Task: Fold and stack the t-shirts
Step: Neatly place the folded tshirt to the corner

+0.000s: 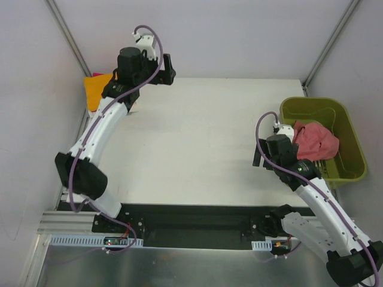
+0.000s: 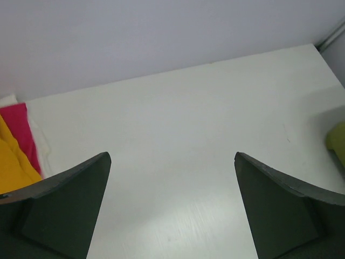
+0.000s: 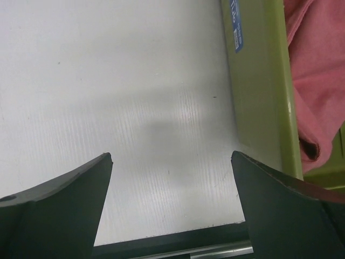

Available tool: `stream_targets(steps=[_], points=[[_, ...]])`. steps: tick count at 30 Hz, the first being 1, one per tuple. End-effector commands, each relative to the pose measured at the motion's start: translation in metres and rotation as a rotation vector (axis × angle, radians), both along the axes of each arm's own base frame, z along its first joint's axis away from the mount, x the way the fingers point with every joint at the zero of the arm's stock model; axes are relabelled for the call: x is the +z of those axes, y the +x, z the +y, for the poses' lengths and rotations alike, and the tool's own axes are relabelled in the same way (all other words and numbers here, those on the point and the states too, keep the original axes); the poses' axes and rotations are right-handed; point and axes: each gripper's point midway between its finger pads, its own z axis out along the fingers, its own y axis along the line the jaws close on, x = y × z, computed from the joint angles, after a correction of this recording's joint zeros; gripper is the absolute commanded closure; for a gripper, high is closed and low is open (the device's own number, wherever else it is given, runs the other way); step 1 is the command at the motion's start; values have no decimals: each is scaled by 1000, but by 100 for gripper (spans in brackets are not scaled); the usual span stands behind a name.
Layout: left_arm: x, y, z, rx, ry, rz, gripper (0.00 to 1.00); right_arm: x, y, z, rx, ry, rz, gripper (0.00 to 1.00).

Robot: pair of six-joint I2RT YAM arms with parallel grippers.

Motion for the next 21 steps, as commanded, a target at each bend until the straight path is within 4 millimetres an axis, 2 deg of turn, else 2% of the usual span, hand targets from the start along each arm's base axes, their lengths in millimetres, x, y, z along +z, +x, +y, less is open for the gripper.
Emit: stream_targets(steps=[1, 2, 4, 5, 6, 7, 8, 10, 11, 12, 13, 14, 16, 17, 21], points=[[-28, -58, 7, 70, -188, 165, 1, -3, -1, 9, -8, 96, -71, 4], [-46, -82, 8, 74, -224, 221, 1, -2, -1, 8, -17, 111, -88, 4], [-65, -111, -8, 61, -275, 291, 1, -9, -1, 8, -50, 133, -95, 4], [-88, -131, -8, 72, -257, 329, 1, -12, -1, 9, -48, 143, -96, 4], [-101, -148, -24, 55, -239, 355, 1, -18, -3, 10, -45, 145, -86, 4], [-115, -157, -22, 84, -218, 369, 1, -18, 0, 11, -46, 153, -97, 4], [-139, -178, -24, 74, -199, 420, 1, -20, 0, 15, -33, 164, -95, 4], [-164, -205, -30, 57, -195, 499, 1, -25, 2, 19, -14, 178, -103, 4], [-183, -220, -22, 82, -184, 533, 1, -27, 3, 20, -8, 184, -108, 4], [-192, -228, -19, 104, -197, 560, 1, -28, 3, 20, -9, 185, -113, 4], [-193, -236, -15, 109, -210, 551, 1, -34, 3, 20, -6, 183, -106, 4], [-211, -245, -5, 137, -189, 572, 1, -37, 2, 22, 5, 188, -98, 4], [-216, -256, 7, 162, -182, 556, 1, -42, 1, 23, 23, 181, -90, 4], [-217, -258, 12, 178, -178, 546, 1, -48, -1, 24, 33, 175, -83, 4], [-218, -259, 35, 254, -134, 482, 1, -48, 2, 22, 41, 180, -142, 4]])
